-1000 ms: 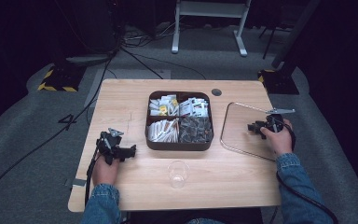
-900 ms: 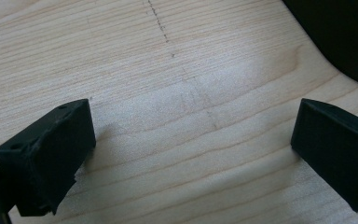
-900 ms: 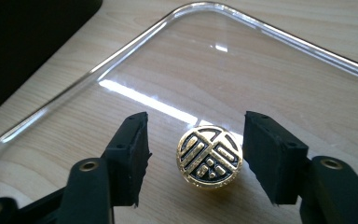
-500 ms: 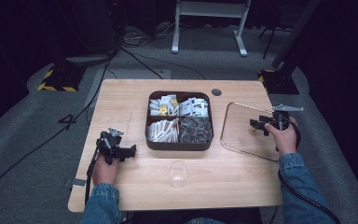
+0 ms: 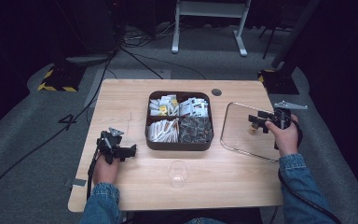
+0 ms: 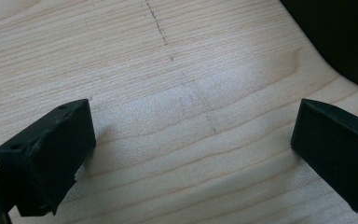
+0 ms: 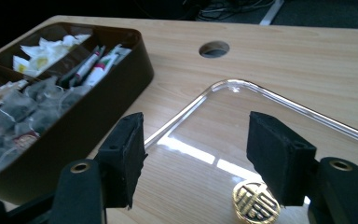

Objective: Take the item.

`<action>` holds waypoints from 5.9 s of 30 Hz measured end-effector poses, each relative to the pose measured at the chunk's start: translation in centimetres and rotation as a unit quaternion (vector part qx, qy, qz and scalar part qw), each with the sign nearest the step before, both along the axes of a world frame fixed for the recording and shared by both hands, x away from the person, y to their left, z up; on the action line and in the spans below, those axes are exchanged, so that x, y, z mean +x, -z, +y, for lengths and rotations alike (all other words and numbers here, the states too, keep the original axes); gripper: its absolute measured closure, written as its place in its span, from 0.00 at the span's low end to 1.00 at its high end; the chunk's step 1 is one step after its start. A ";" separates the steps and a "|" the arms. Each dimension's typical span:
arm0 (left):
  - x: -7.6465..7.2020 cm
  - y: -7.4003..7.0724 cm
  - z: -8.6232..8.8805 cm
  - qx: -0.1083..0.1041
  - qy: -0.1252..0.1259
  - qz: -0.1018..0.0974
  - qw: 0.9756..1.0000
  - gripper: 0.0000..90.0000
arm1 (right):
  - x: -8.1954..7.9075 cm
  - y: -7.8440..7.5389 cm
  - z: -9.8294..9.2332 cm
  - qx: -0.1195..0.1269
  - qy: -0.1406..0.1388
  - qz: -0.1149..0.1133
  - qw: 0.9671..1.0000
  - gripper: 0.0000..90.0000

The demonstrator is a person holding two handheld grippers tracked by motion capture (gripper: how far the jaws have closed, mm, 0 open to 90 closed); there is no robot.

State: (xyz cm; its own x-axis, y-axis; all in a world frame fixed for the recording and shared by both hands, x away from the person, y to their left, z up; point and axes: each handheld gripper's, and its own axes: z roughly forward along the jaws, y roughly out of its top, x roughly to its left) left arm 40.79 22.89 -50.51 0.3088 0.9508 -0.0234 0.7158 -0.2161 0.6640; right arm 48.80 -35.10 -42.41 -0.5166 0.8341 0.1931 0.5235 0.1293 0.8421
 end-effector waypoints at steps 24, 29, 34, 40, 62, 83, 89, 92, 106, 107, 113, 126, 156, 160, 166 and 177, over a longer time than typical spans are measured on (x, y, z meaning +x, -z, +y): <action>-0.2 0.0 -0.2 -0.001 -0.011 0.002 1.000 0.00 | 0.2 -2.1 9.6 0.005 -0.116 0.008 0.993 0.47; -0.2 0.0 -0.2 0.000 -0.011 0.001 1.000 0.00 | -0.2 -1.9 11.7 -0.002 -0.142 0.006 0.990 0.50; -0.3 0.0 -0.2 0.001 -0.012 0.001 1.000 0.00 | -0.4 -2.0 13.5 -0.003 -0.159 0.001 0.987 0.50; -0.2 0.0 -0.2 -0.001 -0.012 0.001 1.000 0.00 | -0.1 -1.7 16.0 -0.007 -0.182 0.008 0.983 0.49; -0.1 0.0 -0.1 -0.001 -0.007 0.002 1.000 0.00 | 1.1 2.8 22.1 -0.140 -0.213 0.075 0.964 0.70; -0.1 0.0 -0.1 -0.001 -0.007 0.003 1.000 0.00 | -0.2 0.2 20.0 -0.061 -0.210 0.026 0.975 0.86; -0.1 0.0 -0.1 -0.001 -0.007 0.002 1.000 0.00 | -0.8 -0.6 19.6 -0.039 -0.212 0.011 0.976 0.86; -0.1 0.0 -0.1 -0.002 -0.007 0.002 1.000 0.00 | -1.1 -1.0 19.5 -0.029 -0.218 0.003 0.976 0.86; -0.2 0.0 -0.2 -0.002 -0.010 0.003 1.000 0.00 | -5.0 -2.7 18.3 0.008 -0.251 -0.022 0.968 0.86; -0.1 0.0 -0.2 -0.002 -0.010 0.003 1.000 0.00 | -5.1 -2.8 18.3 0.008 -0.252 -0.023 0.967 0.86; -0.1 0.0 -0.2 -0.002 -0.010 0.003 1.000 0.00 | -6.4 -3.8 18.9 0.011 -0.273 -0.033 0.961 0.86; -0.1 0.0 -0.2 -0.002 -0.010 0.003 1.000 0.00 | -7.7 -4.2 19.3 0.001 -0.295 -0.032 0.955 0.86; -0.1 0.0 -0.2 -0.002 -0.010 0.003 1.000 0.00 | -11.8 -3.7 22.9 -0.049 -0.395 -0.006 0.917 0.85; -0.1 0.0 -0.2 -0.002 -0.010 0.003 1.000 0.00 | -12.2 -3.5 23.3 -0.060 -0.407 0.002 0.911 0.85; -0.1 0.0 -0.2 0.000 -0.010 0.002 1.000 0.00 | -12.6 -2.9 23.9 -0.079 -0.422 0.016 0.903 0.85; -0.1 0.0 -0.2 -0.001 -0.010 0.003 1.000 0.00 | -13.1 -2.3 24.5 -0.108 -0.439 0.029 0.892 0.85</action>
